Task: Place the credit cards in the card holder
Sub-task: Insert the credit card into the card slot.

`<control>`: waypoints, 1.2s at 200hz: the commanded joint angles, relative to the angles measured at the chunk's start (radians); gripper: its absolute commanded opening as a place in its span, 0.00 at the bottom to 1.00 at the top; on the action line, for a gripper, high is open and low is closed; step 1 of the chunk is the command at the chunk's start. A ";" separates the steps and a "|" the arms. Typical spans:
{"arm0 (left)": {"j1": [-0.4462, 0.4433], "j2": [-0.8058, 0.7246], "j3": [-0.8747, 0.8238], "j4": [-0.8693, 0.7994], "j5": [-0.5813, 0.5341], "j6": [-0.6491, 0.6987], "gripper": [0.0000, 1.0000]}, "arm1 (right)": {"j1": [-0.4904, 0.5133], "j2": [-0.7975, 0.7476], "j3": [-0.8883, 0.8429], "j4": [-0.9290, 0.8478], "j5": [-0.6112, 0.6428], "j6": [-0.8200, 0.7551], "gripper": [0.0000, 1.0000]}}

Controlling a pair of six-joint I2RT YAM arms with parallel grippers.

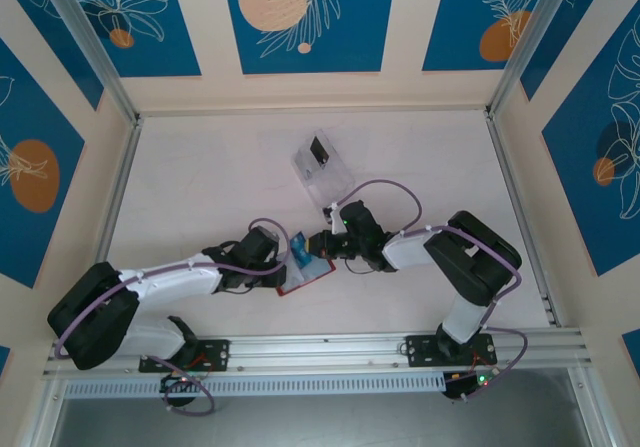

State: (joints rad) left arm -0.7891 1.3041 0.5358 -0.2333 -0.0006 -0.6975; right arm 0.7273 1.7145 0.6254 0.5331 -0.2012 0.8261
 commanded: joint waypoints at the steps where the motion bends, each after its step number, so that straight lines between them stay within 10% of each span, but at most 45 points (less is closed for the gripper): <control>1: 0.004 -0.007 0.006 -0.046 -0.013 0.001 0.34 | 0.006 0.009 -0.007 0.040 -0.031 0.021 0.00; 240: 0.003 -0.029 -0.005 -0.058 -0.017 -0.006 0.34 | 0.032 -0.009 -0.035 0.046 0.031 0.012 0.00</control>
State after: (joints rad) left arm -0.7891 1.2900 0.5354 -0.2554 -0.0010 -0.7002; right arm 0.7490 1.6985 0.6018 0.5659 -0.1905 0.8459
